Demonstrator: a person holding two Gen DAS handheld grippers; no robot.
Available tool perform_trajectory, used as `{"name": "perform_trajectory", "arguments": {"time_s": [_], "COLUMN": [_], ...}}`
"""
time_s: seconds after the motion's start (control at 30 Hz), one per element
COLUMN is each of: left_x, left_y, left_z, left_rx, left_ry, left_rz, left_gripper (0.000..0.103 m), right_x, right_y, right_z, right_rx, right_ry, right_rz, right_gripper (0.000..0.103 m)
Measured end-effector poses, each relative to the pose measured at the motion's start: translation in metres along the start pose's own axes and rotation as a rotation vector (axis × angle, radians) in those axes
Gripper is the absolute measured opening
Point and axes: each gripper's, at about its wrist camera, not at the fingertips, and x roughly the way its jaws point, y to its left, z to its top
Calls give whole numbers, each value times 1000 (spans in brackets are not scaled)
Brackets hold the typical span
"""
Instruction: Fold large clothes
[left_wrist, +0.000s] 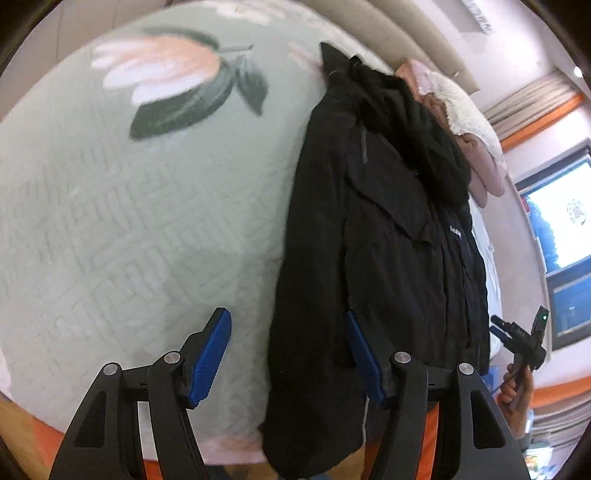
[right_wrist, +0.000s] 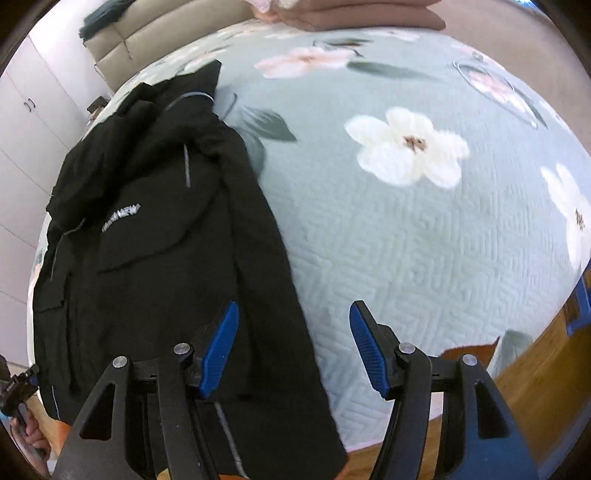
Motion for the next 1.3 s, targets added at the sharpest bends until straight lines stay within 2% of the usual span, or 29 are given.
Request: {"name": "perform_trajectory", "arguments": {"time_s": [0.1,0.27,0.3,0.33,0.37,0.4,0.43,0.5,0.57,0.6,0.63,0.67,0.7,0.83,0.93,1.0,1.03,1.07,1.17,1.3], "left_x": [8,18,18,19,20,18,15,0,-16,-19,-19,-15,-10,8,8,7,6,6,7,7], "left_y": [-11,-33,-34,-36,-37,-38,-39,-45,-50,-52,-52,-50,-47,-31,-25,-23,-27,-29,-43,-33], "left_z": [-4,-10,-10,-12,-13,-13,-14,-14,-15,-17,-18,-20,-23,-32,-36,-36,-36,-37,-42,-47], "left_rx": [5,105,114,123,129,132,133,142,153,155,158,159,152,82,75,62,70,83,161,120], "left_ry": [40,56,56,58,64,65,63,39,24,25,32,48,63,119,118,115,111,110,112,137], "left_rz": [-70,-5,-4,0,3,-2,-22,-101,-202,-227,-240,-239,-225,-193,-159,-180,-176,-159,-65,-26], "left_gripper": [65,63,54,47,34,30,29,29,29,31,34,41,43,43,45,44,44,42,40,41], "right_x": [3,19,23,24,21,19,15,2,-14,-17,-18,-16,-12,11,8,4,2,-1,-5,-1], "right_y": [-8,-11,-11,-9,-7,-3,2,13,22,25,27,29,31,30,34,36,37,40,49,54], "right_z": [-8,-21,-24,-26,-29,-31,-34,-39,-46,-49,-50,-54,-58,-71,-76,-74,-73,-72,-68,-69], "right_rx": [-13,-14,-11,-15,-28,-42,-50,-83,-111,-119,-123,-131,-142,-140,-156,-149,-150,-156,-183,-218], "right_ry": [15,51,59,59,53,58,74,76,74,80,92,110,126,199,178,159,145,138,118,126], "right_rz": [-2,31,41,58,74,106,167,205,278,301,307,286,263,207,183,191,185,175,133,89], "right_gripper": [66,66,67,64,40,32,32,32,32,34,41,45,46,50,51,47,36,29,28,27]}}
